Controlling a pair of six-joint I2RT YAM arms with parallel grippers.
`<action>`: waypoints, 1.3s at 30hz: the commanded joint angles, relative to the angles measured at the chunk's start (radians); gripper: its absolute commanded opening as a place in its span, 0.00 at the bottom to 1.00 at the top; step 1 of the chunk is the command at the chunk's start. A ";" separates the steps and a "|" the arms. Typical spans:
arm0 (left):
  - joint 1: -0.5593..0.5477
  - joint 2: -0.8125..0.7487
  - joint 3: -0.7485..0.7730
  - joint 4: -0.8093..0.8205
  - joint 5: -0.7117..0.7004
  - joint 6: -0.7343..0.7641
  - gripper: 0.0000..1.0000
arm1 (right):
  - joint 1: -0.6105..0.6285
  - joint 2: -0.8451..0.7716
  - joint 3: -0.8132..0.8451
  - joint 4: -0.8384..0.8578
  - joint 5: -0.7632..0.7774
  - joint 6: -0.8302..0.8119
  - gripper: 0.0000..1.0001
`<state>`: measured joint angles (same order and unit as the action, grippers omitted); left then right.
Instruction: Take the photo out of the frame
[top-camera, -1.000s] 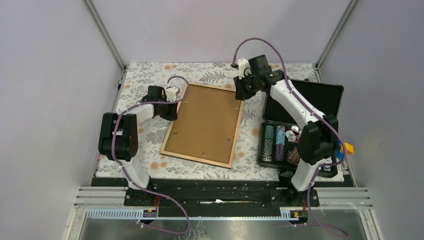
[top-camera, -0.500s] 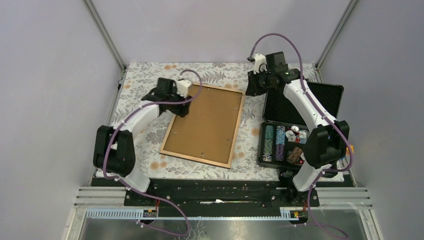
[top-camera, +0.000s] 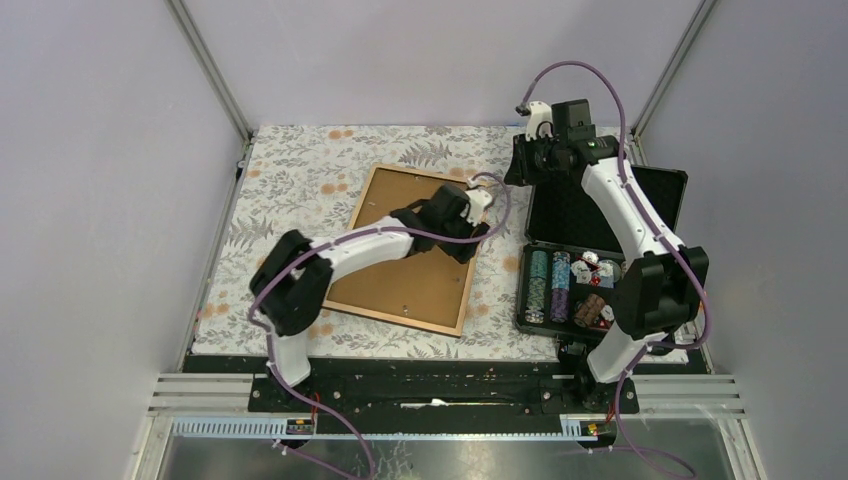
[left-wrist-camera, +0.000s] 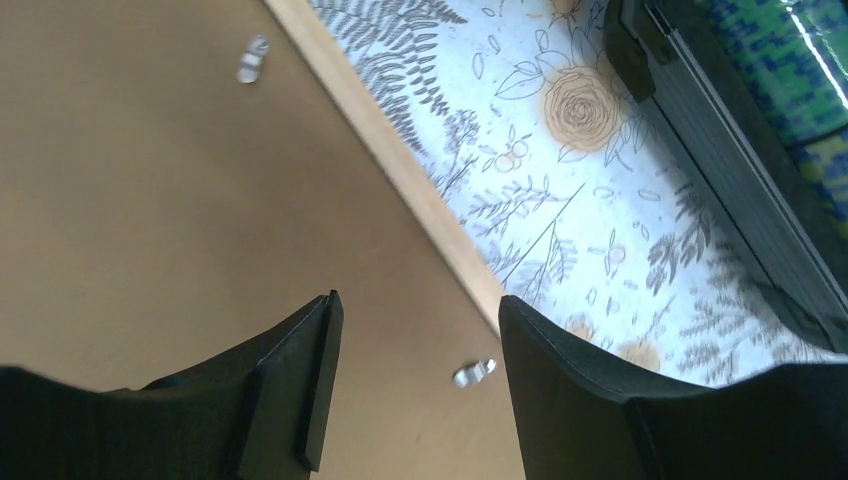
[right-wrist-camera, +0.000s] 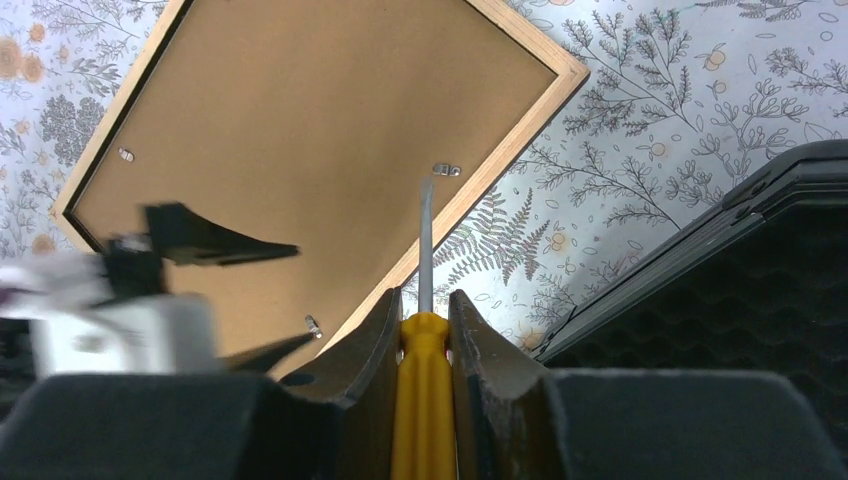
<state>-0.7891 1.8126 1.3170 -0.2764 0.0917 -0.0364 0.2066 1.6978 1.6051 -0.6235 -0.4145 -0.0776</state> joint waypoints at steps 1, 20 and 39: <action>-0.046 0.119 0.105 0.055 -0.119 -0.096 0.64 | -0.009 -0.065 -0.007 0.019 -0.036 0.015 0.00; -0.145 0.281 0.140 -0.066 -0.230 0.152 0.34 | -0.021 -0.078 -0.066 0.055 -0.067 0.027 0.00; -0.006 -0.072 -0.289 -0.245 0.117 0.845 0.00 | -0.021 -0.074 -0.095 0.057 -0.102 0.021 0.00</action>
<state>-0.7937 1.8153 1.1271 -0.3618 0.0620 0.5358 0.1898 1.6562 1.5196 -0.5915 -0.4862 -0.0616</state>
